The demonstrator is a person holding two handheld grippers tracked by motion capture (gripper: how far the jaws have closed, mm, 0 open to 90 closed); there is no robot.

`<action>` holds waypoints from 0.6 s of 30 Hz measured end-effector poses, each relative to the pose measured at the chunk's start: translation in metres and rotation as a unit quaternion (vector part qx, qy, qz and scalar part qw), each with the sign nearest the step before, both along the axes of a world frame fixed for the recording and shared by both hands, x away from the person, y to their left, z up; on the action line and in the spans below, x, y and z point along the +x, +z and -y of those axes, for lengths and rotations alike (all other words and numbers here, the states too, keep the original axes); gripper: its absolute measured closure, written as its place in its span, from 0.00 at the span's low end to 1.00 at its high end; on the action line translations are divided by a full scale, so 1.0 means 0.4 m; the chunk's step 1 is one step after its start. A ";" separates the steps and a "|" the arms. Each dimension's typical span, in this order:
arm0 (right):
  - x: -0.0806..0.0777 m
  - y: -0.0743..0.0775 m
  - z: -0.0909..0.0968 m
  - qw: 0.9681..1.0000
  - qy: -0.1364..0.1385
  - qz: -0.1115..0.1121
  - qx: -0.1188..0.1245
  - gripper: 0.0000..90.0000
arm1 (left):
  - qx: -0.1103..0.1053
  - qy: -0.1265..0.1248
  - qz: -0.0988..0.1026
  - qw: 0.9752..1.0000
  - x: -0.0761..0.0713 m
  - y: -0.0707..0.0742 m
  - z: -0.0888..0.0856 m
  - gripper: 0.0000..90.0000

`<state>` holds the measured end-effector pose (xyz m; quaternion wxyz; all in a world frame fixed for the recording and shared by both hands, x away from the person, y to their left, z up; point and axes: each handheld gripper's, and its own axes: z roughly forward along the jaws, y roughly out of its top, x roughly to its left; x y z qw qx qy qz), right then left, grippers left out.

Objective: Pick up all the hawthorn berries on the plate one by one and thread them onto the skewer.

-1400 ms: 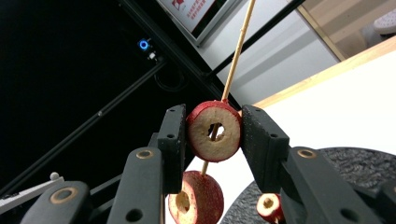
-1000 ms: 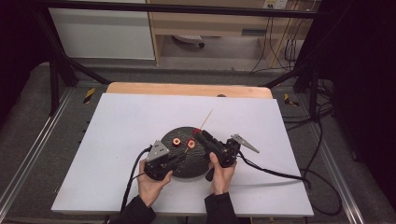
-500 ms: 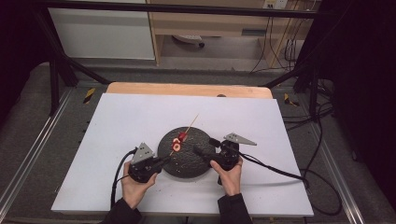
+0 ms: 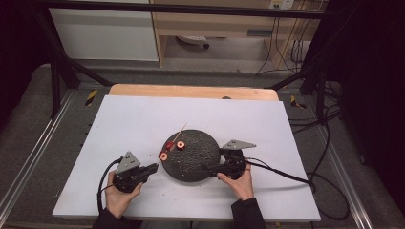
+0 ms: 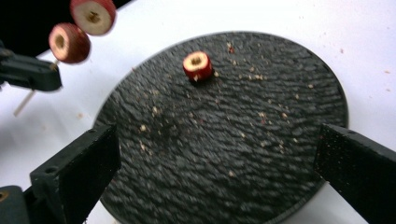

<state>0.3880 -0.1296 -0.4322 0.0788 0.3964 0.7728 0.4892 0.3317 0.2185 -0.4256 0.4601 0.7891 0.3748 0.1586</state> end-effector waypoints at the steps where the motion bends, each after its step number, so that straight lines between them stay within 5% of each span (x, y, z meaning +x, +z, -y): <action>1: -0.001 0.001 0.002 1.000 0.001 -0.001 -0.006 0.02 | 0.002 0.001 -0.001 1.000 -0.001 -0.003 -0.008 0.98; 4: 0.000 0.008 0.003 1.000 0.004 -0.004 -0.026 0.02 | 0.002 0.005 0.001 1.000 -0.003 -0.006 -0.029 0.98; 5: 0.002 0.016 -0.001 0.999 0.007 -0.006 -0.051 0.02 | 0.001 0.007 0.001 1.000 -0.004 -0.006 -0.035 0.98; 10: 0.008 0.034 -0.017 0.997 0.021 -0.009 -0.075 0.02 | 0.005 0.005 0.006 1.000 -0.005 -0.004 -0.063 0.98; 14: 0.016 0.058 -0.042 0.993 0.032 -0.011 -0.115 0.02 | 0.002 0.006 0.005 1.000 -0.008 -0.004 -0.090 0.98; 18: 0.027 0.084 -0.065 0.991 0.041 -0.012 -0.124 0.02 | -0.004 0.001 0.001 1.000 -0.010 -0.006 -0.107 0.98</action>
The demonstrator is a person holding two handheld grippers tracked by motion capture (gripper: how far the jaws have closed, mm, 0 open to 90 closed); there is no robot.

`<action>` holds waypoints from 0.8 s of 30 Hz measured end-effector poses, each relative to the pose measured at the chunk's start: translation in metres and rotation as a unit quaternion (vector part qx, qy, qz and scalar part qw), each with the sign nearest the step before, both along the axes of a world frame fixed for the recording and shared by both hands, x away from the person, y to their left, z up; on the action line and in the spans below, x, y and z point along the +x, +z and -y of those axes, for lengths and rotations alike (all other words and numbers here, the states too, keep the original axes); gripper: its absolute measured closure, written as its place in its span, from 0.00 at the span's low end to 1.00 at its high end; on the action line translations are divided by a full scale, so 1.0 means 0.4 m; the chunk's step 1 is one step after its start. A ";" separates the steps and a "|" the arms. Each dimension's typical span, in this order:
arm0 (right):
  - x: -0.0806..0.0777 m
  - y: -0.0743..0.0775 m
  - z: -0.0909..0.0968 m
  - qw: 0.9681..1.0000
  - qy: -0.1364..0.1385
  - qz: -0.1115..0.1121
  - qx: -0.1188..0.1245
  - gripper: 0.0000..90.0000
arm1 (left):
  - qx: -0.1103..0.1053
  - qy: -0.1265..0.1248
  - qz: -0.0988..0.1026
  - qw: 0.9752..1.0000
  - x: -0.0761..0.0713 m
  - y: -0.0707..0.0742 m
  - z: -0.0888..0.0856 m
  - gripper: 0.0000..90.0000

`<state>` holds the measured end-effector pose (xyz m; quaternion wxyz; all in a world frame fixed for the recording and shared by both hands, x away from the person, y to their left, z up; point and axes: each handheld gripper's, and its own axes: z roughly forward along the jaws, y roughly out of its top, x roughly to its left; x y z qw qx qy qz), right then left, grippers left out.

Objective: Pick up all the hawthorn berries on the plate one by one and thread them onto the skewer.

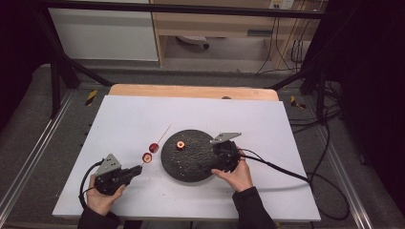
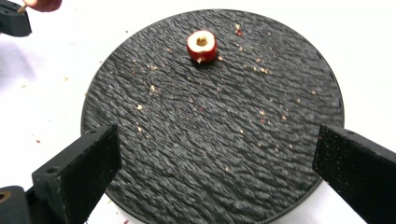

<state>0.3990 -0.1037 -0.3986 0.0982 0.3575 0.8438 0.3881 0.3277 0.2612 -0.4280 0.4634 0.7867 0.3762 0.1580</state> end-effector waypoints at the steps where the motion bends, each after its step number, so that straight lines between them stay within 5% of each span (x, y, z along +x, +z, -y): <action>1: 0.000 0.000 0.000 1.000 0.000 0.000 0.000 0.02 | -0.001 -0.003 -0.002 1.000 0.000 0.000 -0.003 0.98; 24: 0.096 0.029 -0.143 0.997 0.025 -0.010 -0.065 0.04 | -0.002 0.009 -0.008 1.000 0.011 -0.015 -0.019 0.98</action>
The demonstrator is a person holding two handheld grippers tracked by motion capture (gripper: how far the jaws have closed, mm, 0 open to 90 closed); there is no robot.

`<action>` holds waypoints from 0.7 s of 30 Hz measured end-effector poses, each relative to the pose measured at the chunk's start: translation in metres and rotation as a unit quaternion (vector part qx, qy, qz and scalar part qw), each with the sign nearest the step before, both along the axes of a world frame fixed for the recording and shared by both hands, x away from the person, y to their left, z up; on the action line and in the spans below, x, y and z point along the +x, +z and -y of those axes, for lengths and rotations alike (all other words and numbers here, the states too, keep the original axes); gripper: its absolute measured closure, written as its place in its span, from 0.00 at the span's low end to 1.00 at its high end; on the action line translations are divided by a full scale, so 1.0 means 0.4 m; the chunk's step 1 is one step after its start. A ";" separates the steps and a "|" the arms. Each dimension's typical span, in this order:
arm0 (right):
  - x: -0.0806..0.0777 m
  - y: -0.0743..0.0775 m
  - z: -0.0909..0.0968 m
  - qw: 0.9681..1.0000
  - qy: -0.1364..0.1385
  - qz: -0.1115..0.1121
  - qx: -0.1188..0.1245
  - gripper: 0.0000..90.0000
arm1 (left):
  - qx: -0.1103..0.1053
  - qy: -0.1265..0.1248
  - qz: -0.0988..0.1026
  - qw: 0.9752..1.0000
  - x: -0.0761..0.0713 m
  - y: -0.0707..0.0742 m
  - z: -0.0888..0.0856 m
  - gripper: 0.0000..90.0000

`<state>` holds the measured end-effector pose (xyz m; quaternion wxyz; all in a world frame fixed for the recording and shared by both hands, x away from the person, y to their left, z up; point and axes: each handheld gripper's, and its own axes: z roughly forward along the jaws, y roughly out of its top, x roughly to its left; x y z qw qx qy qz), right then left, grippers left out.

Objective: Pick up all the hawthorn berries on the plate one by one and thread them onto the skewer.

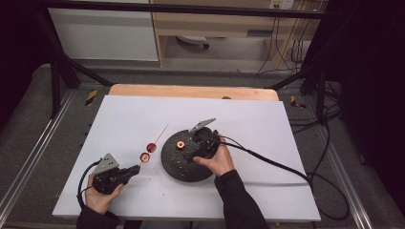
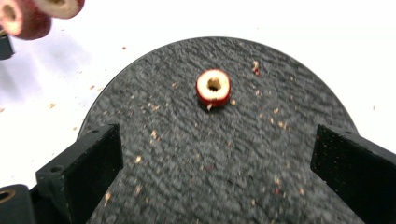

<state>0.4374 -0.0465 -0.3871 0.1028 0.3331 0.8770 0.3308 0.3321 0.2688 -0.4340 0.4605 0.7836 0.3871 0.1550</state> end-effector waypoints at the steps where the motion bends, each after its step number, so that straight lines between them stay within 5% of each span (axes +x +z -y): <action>1: 0.005 0.001 -0.007 1.000 0.001 -0.001 -0.002 0.04 | 0.000 0.000 0.000 1.000 0.000 0.000 0.000 0.98; 21: 0.108 -0.026 -0.109 0.998 0.015 -0.020 -0.050 0.28 | 0.004 0.004 -0.005 1.000 0.005 -0.007 0.002 0.98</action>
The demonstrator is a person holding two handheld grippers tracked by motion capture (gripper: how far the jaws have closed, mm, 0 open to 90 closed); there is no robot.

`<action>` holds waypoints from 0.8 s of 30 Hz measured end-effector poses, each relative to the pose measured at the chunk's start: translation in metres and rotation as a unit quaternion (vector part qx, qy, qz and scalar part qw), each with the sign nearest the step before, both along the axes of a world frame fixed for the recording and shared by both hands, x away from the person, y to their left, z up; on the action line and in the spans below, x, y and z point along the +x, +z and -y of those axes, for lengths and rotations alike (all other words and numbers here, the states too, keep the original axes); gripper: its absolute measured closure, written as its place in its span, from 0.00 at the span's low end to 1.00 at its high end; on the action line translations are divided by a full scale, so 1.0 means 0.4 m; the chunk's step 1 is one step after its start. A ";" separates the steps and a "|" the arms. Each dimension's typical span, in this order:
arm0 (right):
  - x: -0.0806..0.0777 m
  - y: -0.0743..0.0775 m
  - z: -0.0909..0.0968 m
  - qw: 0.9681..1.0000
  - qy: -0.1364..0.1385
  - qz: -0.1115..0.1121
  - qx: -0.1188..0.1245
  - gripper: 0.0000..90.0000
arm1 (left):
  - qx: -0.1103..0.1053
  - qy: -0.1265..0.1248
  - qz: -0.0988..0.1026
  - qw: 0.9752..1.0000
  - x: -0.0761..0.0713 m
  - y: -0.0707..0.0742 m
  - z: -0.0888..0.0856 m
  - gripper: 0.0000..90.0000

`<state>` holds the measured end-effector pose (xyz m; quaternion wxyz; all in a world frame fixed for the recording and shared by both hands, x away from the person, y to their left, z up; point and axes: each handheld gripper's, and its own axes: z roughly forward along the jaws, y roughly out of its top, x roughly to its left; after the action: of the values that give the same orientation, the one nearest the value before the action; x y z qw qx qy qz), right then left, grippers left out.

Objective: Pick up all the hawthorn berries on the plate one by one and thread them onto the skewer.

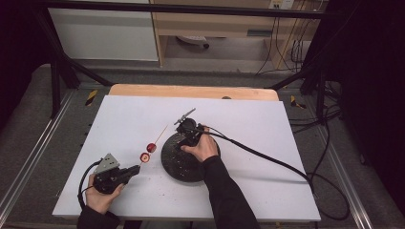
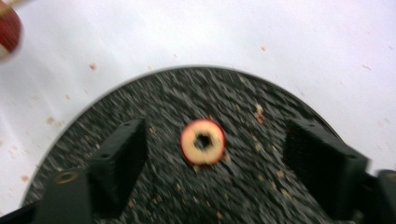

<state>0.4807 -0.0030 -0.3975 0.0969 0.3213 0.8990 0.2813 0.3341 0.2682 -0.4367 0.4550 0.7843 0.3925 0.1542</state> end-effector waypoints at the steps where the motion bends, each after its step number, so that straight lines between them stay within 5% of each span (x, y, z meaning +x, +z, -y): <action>1: 0.000 0.000 0.000 1.000 0.000 0.000 0.000 0.28 | 0.000 0.000 -0.001 1.000 0.000 0.000 0.000 0.98; 24: 0.037 -0.038 -0.024 0.998 -0.005 -0.065 -0.011 0.65 | 0.000 0.001 0.000 1.000 0.002 -0.002 0.001 0.98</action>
<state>0.4956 0.0068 -0.4127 0.0427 0.3425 0.9048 0.2495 0.3348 0.2679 -0.4377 0.4547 0.7839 0.3936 0.1545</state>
